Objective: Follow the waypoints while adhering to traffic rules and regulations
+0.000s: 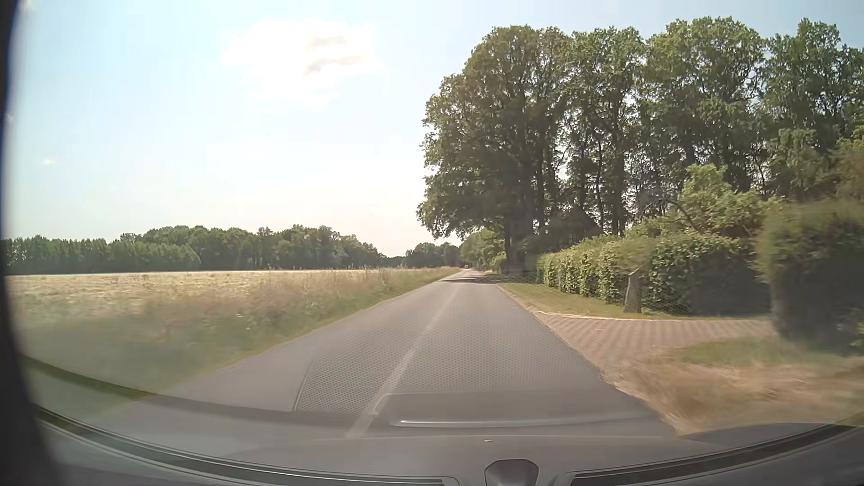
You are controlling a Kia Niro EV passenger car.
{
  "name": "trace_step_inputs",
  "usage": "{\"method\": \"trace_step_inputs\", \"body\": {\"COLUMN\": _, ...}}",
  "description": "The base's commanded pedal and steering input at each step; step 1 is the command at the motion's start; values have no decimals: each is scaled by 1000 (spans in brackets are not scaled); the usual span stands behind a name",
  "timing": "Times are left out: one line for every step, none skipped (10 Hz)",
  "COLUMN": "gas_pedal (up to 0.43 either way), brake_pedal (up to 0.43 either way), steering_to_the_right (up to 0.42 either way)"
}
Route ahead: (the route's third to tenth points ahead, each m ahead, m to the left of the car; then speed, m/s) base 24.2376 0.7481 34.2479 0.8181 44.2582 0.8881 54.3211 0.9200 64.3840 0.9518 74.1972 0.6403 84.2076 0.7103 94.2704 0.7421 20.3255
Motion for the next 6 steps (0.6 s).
{"method": "trace_step_inputs", "body": {"gas_pedal": 177, "brake_pedal": 6, "steering_to_the_right": 4}}
{"method": "trace_step_inputs", "body": {"gas_pedal": 177, "brake_pedal": 6, "steering_to_the_right": 4}}
{"method": "trace_step_inputs", "body": {"gas_pedal": 177, "brake_pedal": 6, "steering_to_the_right": 4}}
{"method": "trace_step_inputs", "body": {"gas_pedal": 177, "brake_pedal": 6, "steering_to_the_right": 4}}
{"method": "trace_step_inputs", "body": {"gas_pedal": 177, "brake_pedal": 6, "steering_to_the_right": 4}}
{"method": "trace_step_inputs", "body": {"gas_pedal": 177, "brake_pedal": 6, "steering_to_the_right": 4}}
